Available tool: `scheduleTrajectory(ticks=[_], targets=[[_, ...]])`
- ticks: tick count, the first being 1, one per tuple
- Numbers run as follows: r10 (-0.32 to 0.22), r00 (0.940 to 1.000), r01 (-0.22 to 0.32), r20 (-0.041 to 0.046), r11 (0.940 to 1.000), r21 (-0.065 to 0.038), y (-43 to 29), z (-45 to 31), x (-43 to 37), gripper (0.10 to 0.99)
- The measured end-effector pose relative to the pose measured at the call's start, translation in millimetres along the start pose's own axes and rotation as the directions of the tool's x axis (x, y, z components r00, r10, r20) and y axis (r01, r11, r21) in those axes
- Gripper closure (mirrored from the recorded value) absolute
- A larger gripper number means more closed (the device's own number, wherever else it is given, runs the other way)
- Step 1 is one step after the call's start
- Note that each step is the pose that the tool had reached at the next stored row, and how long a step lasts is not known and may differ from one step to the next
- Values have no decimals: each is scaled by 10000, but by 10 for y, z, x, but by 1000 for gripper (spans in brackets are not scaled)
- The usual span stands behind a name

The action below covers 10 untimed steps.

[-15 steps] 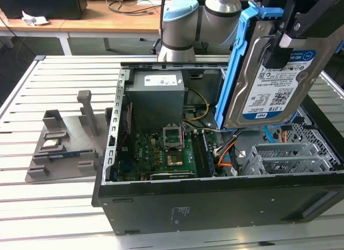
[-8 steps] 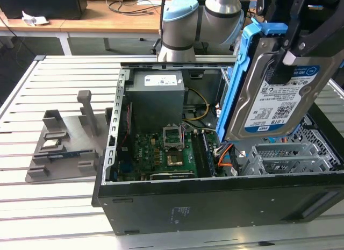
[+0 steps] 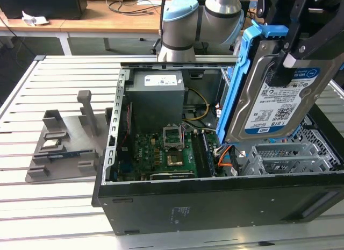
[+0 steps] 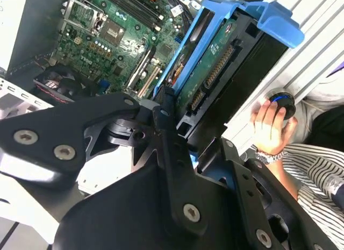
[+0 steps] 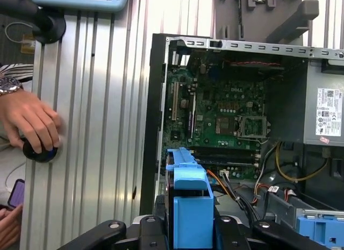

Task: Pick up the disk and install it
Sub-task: 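Pick up the disk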

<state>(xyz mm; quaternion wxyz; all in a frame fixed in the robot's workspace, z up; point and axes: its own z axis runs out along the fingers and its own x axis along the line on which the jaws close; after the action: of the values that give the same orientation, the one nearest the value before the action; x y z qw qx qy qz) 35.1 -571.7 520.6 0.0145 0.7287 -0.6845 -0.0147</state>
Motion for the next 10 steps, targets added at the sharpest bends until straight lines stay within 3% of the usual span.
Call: scheduleTrajectory(ticks=[2, 3, 5, 8, 10], targets=[[56, 9999, -56, 88, 10000, 4, 0, 0, 0, 722], [121, 9997, -121, 192, 9999, 9, 0, -1, -1, 722], [224, 9992, -225, 320, 9997, 15, 0, -1, 0, 722], [490, 9960, -493, 751, 9988, 26, 0, 0, -1, 722], [822, 9936, -826, 773, 9966, 23, -2, 8, -1, 722]])
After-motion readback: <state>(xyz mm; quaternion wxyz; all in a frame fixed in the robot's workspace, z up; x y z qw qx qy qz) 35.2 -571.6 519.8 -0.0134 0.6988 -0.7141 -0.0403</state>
